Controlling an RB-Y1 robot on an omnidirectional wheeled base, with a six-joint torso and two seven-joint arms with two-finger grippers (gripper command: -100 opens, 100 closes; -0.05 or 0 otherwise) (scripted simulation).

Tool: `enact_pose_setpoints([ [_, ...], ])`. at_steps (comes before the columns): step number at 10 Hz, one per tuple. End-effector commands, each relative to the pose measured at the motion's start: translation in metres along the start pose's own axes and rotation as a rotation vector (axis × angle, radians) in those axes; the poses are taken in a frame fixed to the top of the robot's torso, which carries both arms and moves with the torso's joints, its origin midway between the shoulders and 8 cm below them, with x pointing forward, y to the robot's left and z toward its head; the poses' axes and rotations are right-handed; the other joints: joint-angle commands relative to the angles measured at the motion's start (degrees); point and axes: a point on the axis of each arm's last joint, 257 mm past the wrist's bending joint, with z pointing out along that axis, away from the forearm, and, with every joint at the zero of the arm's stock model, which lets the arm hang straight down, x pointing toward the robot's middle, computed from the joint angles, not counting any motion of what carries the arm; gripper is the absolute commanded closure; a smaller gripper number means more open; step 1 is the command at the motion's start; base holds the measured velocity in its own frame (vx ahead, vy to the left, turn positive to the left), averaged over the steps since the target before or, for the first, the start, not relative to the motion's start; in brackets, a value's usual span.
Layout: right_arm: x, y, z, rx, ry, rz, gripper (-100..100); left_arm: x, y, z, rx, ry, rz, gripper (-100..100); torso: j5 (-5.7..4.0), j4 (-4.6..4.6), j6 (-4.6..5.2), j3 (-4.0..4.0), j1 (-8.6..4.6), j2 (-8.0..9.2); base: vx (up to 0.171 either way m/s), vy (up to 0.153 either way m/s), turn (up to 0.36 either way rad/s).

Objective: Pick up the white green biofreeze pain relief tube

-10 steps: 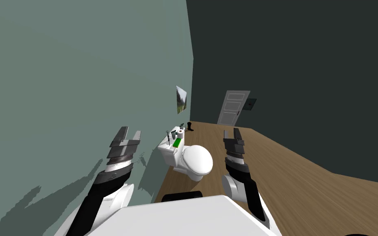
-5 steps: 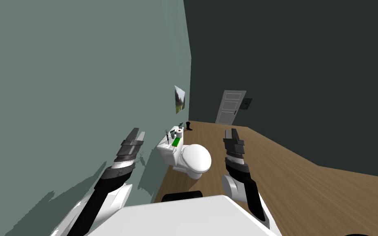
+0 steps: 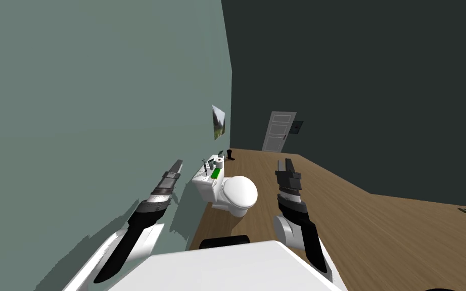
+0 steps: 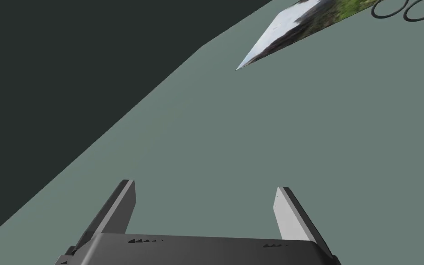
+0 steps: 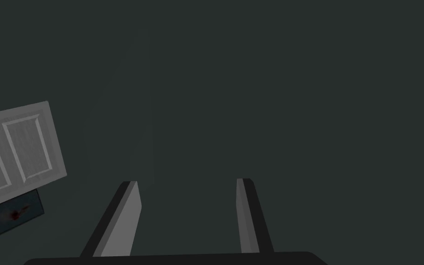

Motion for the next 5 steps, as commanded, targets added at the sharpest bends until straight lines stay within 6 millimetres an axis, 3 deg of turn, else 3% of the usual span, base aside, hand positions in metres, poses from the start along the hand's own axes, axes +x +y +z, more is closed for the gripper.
enact_pose_setpoints([
  [1,0.0,0.0,0.0,0.0,0.0,0.0,0,0.007,0.015,0.002,-0.024,0.029,0.071,-100,0.0,0.0,0.0,0.0,0.0,0.0,-0.07,0.016,-0.123],
  [5,0.0,0.0,0.0,0.0,0.0,0.0,0,0.025,0.051,0.003,-0.079,0.094,0.226,-100,0.01,-0.02,-0.01,-0.05,0.05,-0.09,-0.049,0.022,-0.111],
])
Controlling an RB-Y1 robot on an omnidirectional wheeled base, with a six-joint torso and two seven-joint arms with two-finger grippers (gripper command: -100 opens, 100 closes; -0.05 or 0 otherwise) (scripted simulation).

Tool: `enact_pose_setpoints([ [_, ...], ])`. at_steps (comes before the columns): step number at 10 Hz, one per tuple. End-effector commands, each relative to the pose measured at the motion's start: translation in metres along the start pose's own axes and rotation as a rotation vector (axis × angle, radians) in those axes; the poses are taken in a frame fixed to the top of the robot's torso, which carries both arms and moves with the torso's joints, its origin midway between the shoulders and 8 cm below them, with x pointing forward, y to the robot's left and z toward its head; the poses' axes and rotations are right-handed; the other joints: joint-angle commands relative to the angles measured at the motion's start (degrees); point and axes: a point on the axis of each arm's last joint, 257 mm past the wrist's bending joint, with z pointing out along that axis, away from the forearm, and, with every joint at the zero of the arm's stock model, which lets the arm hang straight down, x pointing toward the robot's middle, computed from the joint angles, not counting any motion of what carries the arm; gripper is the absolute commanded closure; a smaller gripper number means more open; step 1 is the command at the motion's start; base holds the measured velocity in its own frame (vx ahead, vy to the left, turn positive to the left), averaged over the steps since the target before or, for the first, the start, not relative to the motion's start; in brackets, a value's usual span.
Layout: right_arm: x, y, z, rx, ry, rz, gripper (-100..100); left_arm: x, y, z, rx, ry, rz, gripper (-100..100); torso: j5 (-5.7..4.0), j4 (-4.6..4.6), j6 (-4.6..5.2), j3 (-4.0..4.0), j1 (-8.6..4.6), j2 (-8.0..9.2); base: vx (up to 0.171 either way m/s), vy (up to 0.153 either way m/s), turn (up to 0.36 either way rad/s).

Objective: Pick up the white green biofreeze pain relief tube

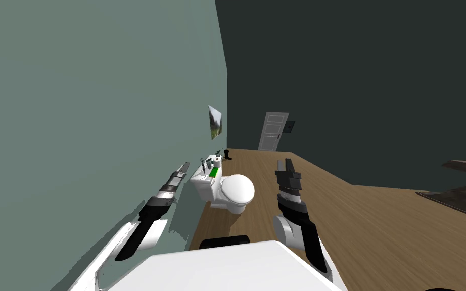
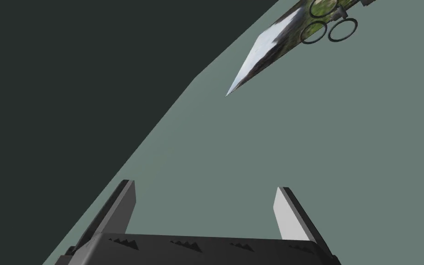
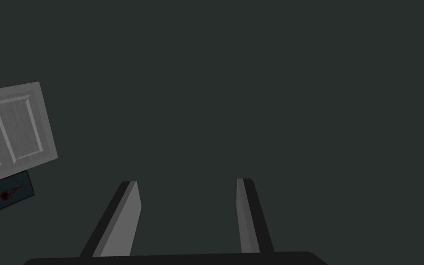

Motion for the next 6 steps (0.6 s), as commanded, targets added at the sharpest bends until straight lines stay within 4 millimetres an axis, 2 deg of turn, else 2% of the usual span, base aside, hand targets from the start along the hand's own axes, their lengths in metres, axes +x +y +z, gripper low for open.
enact_pose_setpoints([
  [1,0.0,0.0,0.0,0.0,0.0,0.0,0,0.009,0.013,0.0,-0.022,0.027,0.06,-100,0.0,0.0,0.0,0.0,0.0,0.0,-0.036,0.012,-0.108],
  [4,0.0,0.0,0.0,0.0,0.0,0.0,0,0.029,0.036,0.0,-0.053,0.084,0.155,-100,-0.01,-0.02,0.0,-0.06,-0.03,-0.11,-0.01,0.013,-0.114],
  [6,0.0,0.0,0.0,0.0,0.0,0.0,0,0.043,0.051,-0.002,-0.068,0.13,0.212,-100,0.0,-0.05,-0.01,-0.14,0.01,-0.24,0.03,0.018,-0.088],
])
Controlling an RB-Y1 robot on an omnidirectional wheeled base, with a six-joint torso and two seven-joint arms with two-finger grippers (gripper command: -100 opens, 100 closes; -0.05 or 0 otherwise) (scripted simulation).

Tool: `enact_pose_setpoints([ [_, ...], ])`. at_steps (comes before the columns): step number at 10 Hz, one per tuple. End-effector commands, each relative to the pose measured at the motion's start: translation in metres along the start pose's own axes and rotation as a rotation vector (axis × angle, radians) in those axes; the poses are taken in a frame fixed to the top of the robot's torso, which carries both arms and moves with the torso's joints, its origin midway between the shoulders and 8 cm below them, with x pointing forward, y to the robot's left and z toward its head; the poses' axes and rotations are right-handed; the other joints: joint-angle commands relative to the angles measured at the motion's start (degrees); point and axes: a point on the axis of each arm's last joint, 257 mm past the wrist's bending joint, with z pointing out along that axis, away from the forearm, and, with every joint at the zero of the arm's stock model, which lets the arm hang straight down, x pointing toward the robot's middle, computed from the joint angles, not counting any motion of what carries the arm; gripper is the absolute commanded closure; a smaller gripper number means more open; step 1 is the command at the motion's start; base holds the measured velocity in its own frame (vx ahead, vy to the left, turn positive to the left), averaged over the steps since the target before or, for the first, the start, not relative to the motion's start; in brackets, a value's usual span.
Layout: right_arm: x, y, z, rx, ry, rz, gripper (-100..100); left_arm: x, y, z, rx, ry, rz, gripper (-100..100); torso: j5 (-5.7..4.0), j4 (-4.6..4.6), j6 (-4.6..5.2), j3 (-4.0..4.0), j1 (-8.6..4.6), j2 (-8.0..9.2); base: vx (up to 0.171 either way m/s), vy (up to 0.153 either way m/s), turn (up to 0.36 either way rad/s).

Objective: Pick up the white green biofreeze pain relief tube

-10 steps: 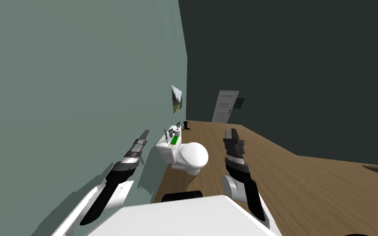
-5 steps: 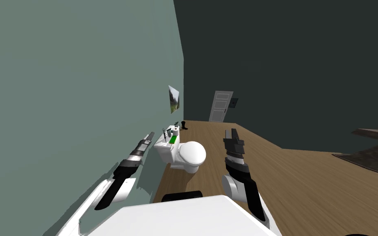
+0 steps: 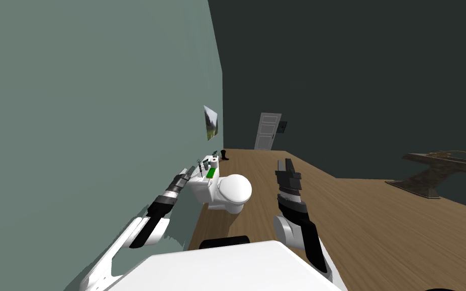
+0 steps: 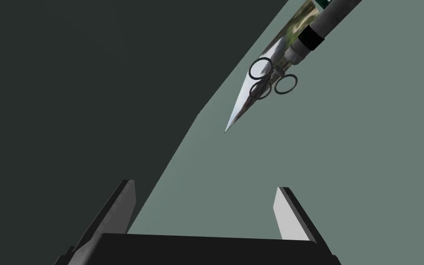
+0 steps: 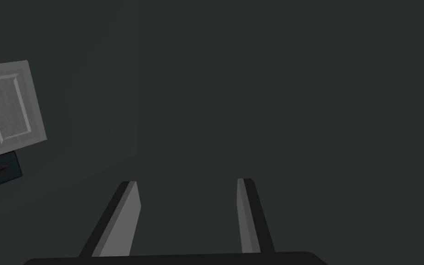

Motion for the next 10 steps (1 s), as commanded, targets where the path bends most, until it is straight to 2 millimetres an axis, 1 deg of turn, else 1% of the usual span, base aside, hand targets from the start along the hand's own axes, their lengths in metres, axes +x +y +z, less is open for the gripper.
enact_pose_setpoints([
  [1,0.0,0.0,0.0,0.0,0.0,0.0,0,0.012,0.01,0.0,-0.009,0.039,0.047,-100,0.0,0.0,0.0,0.0,0.0,0.0,0.054,0.019,-0.097],
  [5,0.0,0.0,0.0,0.0,0.0,0.0,0,0.047,0.035,-0.008,-0.016,0.152,0.148,-100,0.0,-0.04,-0.01,-0.11,0.01,-0.19,0.079,0.018,-0.084],
  [6,0.0,0.0,0.0,0.0,0.0,0.0,0,0.047,0.035,-0.008,-0.016,0.152,0.148,-100,-0.01,-0.05,0.0,-0.14,-0.03,-0.25,0.078,0.009,-0.024],
  [8,0.0,0.0,0.0,0.0,0.0,0.0,0,0.064,0.048,-0.014,-0.016,0.212,0.194,-100,-0.01,-0.04,-0.01,-0.11,-0.04,-0.18,0.09,0.009,-0.065],
  [10,0.0,0.0,0.0,0.0,0.0,0.0,0,0.08,0.061,-0.023,-0.014,0.272,0.236,-100,-0.01,-0.07,-0.01,-0.19,-0.04,-0.33,0.131,0.017,-0.079],
])
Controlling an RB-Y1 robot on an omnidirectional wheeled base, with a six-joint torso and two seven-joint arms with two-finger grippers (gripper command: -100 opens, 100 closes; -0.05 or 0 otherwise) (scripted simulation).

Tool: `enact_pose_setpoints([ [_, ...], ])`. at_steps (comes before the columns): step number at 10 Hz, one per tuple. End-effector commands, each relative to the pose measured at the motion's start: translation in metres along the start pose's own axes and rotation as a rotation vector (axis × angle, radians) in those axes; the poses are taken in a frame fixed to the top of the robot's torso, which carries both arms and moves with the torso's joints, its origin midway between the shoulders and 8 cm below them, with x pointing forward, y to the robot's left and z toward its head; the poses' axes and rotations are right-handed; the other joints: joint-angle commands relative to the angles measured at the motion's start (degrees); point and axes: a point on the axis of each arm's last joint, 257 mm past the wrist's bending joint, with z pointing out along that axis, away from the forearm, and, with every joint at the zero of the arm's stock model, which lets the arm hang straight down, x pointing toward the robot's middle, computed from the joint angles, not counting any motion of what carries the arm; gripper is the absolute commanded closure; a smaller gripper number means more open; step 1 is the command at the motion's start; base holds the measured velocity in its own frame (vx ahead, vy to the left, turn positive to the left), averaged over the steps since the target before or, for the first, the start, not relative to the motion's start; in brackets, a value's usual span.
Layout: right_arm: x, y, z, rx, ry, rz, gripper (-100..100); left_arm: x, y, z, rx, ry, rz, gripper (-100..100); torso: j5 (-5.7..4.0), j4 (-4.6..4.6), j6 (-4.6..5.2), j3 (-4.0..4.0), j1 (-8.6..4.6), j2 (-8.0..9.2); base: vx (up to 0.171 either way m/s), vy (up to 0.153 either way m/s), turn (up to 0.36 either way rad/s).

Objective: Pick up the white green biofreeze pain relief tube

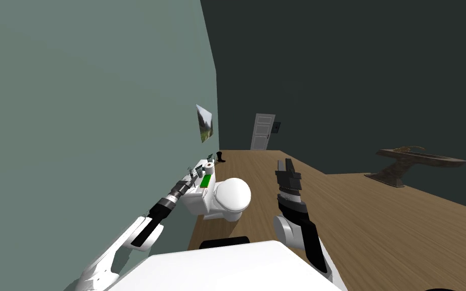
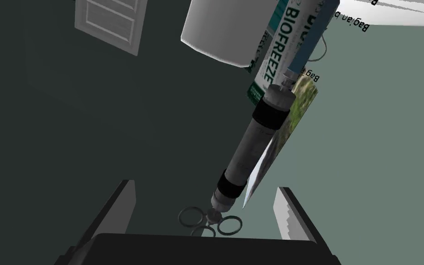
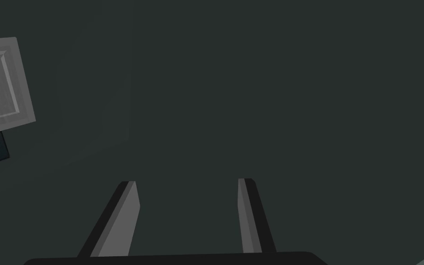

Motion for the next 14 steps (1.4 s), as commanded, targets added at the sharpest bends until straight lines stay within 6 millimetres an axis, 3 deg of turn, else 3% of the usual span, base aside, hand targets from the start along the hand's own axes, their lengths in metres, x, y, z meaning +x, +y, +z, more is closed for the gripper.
enact_pose_setpoints([
  [1,0.0,0.0,0.0,0.0,0.0,0.0,0,0.017,0.007,-0.003,0.002,0.048,0.035,-100,0.0,0.0,0.0,0.0,0.0,0.0,0.127,0.021,-0.072],
  [7,0.0,0.0,0.0,0.0,0.0,0.0,0,0.069,0.043,-0.025,0.009,0.223,0.171,-100,0.09,-0.12,0.11,-0.18,0.03,-0.24,0.128,0.016,-0.074],
  [9,0.0,0.0,0.0,0.0,0.0,0.0,0,0.067,0.044,-0.023,0.008,0.222,0.171,-100,0.13,-0.22,0.13,-0.38,0.1,-0.53,0.092,0.011,-0.035],
  [10,0.0,0.0,0.0,0.0,0.0,0.0,0,0.068,0.045,-0.023,0.009,0.224,0.173,0,0.12,-0.18,0.12,-0.27,0.05,-0.32,0.01,0.002,0.001],
  [11,0.0,0.0,0.0,0.0,0.0,0.0,0,0.072,0.04,-0.01,0.031,0.216,0.161,-100,0.11,-0.14,0.12,-0.17,0.03,-0.16,-0.046,-0.001,0.043],
  [13,0.0,0.0,0.0,0.0,0.0,0.0,0,0.075,0.049,-0.005,0.018,0.223,0.164,-100,0.1,-0.07,0.13,0.0,-0.02,0.13,-0.05,-0.008,0.019],
  [14,0.0,0.0,0.0,0.0,0.0,0.0,0,0.078,0.041,0.008,0.043,0.214,0.153,-100,0.11,-0.08,0.12,-0.01,-0.01,0.1,-0.063,-0.001,0.047],
])
